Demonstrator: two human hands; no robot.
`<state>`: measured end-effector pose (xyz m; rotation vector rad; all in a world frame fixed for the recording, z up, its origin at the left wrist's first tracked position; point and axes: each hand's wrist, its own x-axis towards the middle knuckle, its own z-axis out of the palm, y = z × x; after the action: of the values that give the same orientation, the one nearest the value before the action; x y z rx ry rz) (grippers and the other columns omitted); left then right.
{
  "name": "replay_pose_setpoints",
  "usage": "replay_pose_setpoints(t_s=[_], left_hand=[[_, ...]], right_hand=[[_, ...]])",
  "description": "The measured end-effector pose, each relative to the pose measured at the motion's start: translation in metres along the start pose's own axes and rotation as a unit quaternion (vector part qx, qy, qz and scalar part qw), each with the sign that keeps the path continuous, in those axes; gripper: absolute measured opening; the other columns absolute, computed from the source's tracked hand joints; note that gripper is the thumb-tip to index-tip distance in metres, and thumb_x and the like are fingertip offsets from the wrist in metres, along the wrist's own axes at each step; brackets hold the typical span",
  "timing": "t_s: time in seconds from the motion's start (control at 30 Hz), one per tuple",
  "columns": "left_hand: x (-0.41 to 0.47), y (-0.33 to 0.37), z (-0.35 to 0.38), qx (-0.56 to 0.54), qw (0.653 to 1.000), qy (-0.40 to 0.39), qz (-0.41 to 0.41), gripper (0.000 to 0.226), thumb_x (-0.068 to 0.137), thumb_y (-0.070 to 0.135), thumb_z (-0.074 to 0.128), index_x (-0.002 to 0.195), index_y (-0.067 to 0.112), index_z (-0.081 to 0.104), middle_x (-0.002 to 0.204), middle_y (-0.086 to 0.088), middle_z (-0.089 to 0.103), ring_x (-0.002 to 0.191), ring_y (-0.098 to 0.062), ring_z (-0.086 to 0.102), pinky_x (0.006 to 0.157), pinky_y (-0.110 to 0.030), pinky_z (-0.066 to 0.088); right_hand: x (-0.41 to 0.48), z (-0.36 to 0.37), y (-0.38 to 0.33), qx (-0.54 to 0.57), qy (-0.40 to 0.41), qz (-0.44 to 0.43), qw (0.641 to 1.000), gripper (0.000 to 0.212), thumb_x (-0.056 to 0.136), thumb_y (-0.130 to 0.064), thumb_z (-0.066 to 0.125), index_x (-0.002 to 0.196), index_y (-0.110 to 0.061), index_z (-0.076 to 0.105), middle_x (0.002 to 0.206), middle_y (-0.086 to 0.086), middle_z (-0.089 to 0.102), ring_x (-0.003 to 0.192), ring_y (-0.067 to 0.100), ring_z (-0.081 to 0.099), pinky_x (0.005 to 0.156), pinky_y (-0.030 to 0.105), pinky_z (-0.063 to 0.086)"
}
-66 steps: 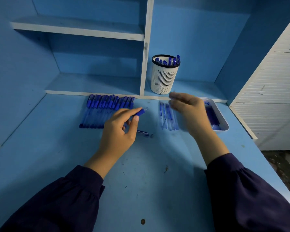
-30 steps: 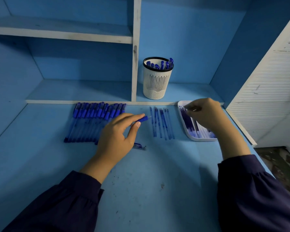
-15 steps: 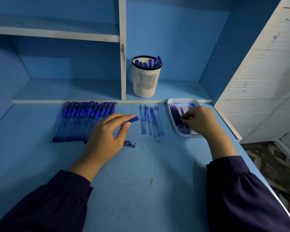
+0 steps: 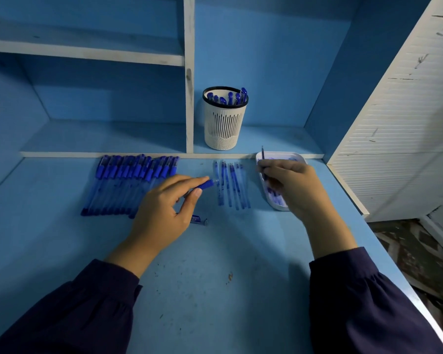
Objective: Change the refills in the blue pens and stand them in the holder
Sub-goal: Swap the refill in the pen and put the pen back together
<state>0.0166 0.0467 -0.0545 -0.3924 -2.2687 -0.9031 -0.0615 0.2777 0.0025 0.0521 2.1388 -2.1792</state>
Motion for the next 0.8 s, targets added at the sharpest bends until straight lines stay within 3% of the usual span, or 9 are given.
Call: replay_pose_setpoints(t_s=[0.1, 0.2, 0.3, 0.53, 0.8], left_hand=[[-0.001, 0.002, 0.000, -0.006, 1.000, 0.004, 0.002, 0.027, 0.097, 0.016, 0.058, 0.120, 0.012, 0.069, 0.102, 0.006, 0.068, 0.085, 0.004, 0.057, 0.074, -0.011, 0.044], [-0.001, 0.003, -0.001, -0.008, 1.000, 0.007, 0.002, 0.026, 0.097, 0.016, 0.058, 0.120, 0.013, 0.069, 0.100, 0.007, 0.067, 0.082, -0.001, 0.057, 0.069, -0.016, 0.047], [0.000, 0.003, -0.001, -0.012, 1.000, 0.007, 0.005, 0.026, 0.097, 0.015, 0.058, 0.120, 0.012, 0.069, 0.098, 0.006, 0.066, 0.081, -0.001, 0.056, 0.069, -0.015, 0.046], [0.000, 0.002, -0.001, -0.013, 1.000, 0.012, 0.012, 0.026, 0.097, 0.014, 0.058, 0.120, 0.011, 0.069, 0.100, 0.007, 0.066, 0.084, 0.000, 0.057, 0.065, -0.027, 0.051], [0.000, 0.001, -0.001, -0.012, 1.000, 0.017, 0.022, 0.026, 0.096, 0.013, 0.058, 0.120, 0.011, 0.069, 0.100, 0.006, 0.066, 0.083, 0.000, 0.056, 0.067, -0.026, 0.051]], right_hand=[[-0.011, 0.025, 0.003, 0.148, -0.014, 0.011, 0.989, 0.014, 0.087, 0.009, 0.059, 0.087, -0.001, 0.068, 0.074, 0.006, 0.070, 0.062, 0.010, 0.061, 0.061, 0.014, 0.051], [-0.018, 0.042, 0.011, 0.195, 0.009, -0.008, 0.981, 0.013, 0.086, 0.010, 0.061, 0.082, -0.003, 0.066, 0.070, 0.005, 0.064, 0.055, 0.010, 0.056, 0.060, 0.015, 0.050], [-0.022, 0.050, 0.017, 0.207, 0.016, -0.015, 0.978, 0.011, 0.086, 0.008, 0.062, 0.084, -0.003, 0.066, 0.069, 0.004, 0.064, 0.056, 0.011, 0.054, 0.062, 0.016, 0.051], [-0.025, 0.055, 0.018, 0.233, 0.048, -0.036, 0.971, 0.010, 0.087, 0.006, 0.062, 0.086, -0.003, 0.066, 0.073, 0.004, 0.065, 0.060, 0.013, 0.054, 0.063, 0.018, 0.050], [-0.028, 0.056, 0.020, 0.184, 0.068, -0.083, 0.977, 0.012, 0.087, 0.004, 0.064, 0.084, -0.008, 0.067, 0.076, 0.003, 0.068, 0.069, 0.013, 0.060, 0.070, 0.020, 0.050]])
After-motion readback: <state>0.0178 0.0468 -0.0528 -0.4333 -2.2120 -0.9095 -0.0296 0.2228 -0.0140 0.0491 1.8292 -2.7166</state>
